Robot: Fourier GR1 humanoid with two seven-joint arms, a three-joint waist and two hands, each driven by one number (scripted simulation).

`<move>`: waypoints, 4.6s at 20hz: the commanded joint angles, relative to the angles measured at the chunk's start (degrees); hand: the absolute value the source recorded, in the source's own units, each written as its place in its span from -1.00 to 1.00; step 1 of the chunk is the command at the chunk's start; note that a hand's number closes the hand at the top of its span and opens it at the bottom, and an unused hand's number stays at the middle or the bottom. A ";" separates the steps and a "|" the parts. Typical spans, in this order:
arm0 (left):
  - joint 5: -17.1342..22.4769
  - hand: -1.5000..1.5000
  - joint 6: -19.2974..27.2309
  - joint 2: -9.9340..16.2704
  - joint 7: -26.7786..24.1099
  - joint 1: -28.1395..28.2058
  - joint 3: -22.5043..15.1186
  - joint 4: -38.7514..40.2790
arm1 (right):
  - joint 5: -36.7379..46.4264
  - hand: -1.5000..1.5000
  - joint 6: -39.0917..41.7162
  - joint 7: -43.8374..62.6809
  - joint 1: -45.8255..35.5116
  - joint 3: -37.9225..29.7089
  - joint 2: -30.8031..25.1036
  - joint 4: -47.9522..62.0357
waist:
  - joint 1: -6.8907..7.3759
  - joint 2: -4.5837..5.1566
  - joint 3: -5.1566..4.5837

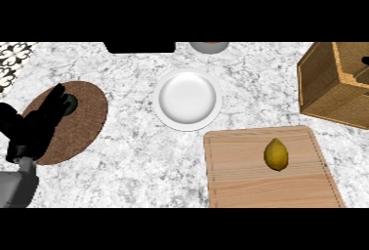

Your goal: Pick the lemon from the cutting board and place it in the basket

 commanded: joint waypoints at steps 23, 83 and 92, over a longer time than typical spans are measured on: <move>-6.11 0.00 -1.23 -6.20 1.34 -0.74 2.45 -1.43 | 41.73 -1.00 -20.85 -40.05 15.94 6.89 31.09 15.74 | 1.11 0.25 0.01; -14.22 0.00 -6.91 -12.08 3.08 -2.72 10.91 -1.27 | 75.49 1.00 -29.26 -37.69 23.44 25.64 48.45 21.98 | 0.17 0.00 -0.08; -13.94 0.00 -8.60 -12.36 1.26 0.54 10.72 -1.51 | 66.12 1.00 -36.59 -34.70 37.43 36.83 50.88 9.03 | 0.41 0.07 0.02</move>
